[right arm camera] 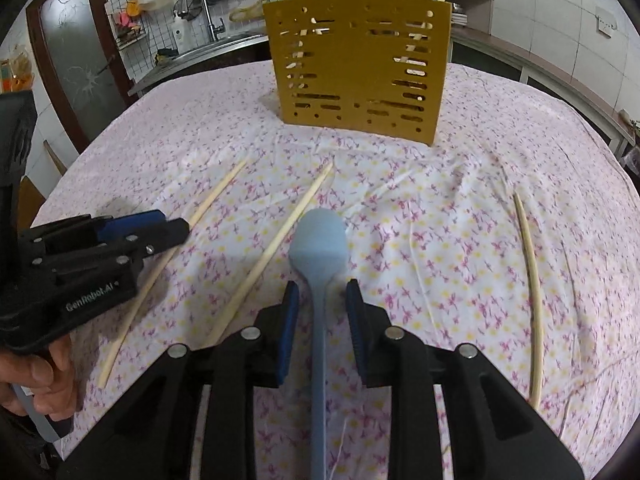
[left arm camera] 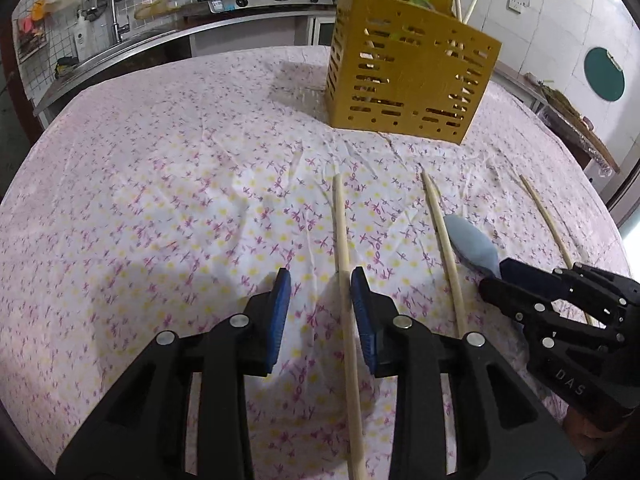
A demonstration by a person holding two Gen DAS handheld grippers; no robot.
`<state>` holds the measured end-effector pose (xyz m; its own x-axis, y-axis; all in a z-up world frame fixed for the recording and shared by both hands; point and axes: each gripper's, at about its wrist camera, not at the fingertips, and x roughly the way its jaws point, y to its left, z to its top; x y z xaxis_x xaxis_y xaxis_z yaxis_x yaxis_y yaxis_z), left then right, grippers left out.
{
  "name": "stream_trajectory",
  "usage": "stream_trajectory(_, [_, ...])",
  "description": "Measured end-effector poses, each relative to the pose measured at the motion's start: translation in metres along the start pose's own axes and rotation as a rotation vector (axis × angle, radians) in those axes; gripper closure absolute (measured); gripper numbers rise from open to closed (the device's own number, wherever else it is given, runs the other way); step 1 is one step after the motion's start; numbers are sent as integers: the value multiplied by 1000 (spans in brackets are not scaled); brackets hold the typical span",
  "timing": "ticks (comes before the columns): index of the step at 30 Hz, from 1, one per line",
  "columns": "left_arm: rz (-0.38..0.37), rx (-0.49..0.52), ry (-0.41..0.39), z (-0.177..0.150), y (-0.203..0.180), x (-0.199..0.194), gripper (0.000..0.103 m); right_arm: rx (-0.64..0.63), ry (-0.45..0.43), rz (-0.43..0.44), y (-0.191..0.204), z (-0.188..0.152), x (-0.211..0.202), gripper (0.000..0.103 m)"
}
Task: Organize utensils
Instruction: 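Grasp the light blue spoon with the right tool while the left tool grasps a chopstick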
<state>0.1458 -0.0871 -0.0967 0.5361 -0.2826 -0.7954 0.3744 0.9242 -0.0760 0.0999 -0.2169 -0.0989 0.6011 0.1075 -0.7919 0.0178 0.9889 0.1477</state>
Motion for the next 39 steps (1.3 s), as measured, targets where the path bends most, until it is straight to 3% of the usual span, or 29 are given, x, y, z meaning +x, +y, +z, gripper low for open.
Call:
stream_trajectory(14, [-2,30,29,40,-13,34,65,47,-13,-44,-29,37,25,80])
stream_trajectory(19, [29,104,33,47,-28,45,63,51,-16,-39,-36,43,31,80])
stream_trajectory(26, [29,127,17,49,-23,47,73,51,-18,-18,-41,46,34,80])
stream_trajectory(33, [45,92,-22,44,-13,45,93,51,-20,-21,-46,42,31,81])
stream_trajectory(36, [43,75,-30,43,-9,43,98,53,-23,-27,-46,40,30,86])
stream_trajectory(37, [33,65,-34,43,-6,42,98,57,-26,-24,-46,40,29,92])
stream_trajectory(39, [22,39,-39,43,-1,37,98,63,-38,-24,-47,40,24,92])
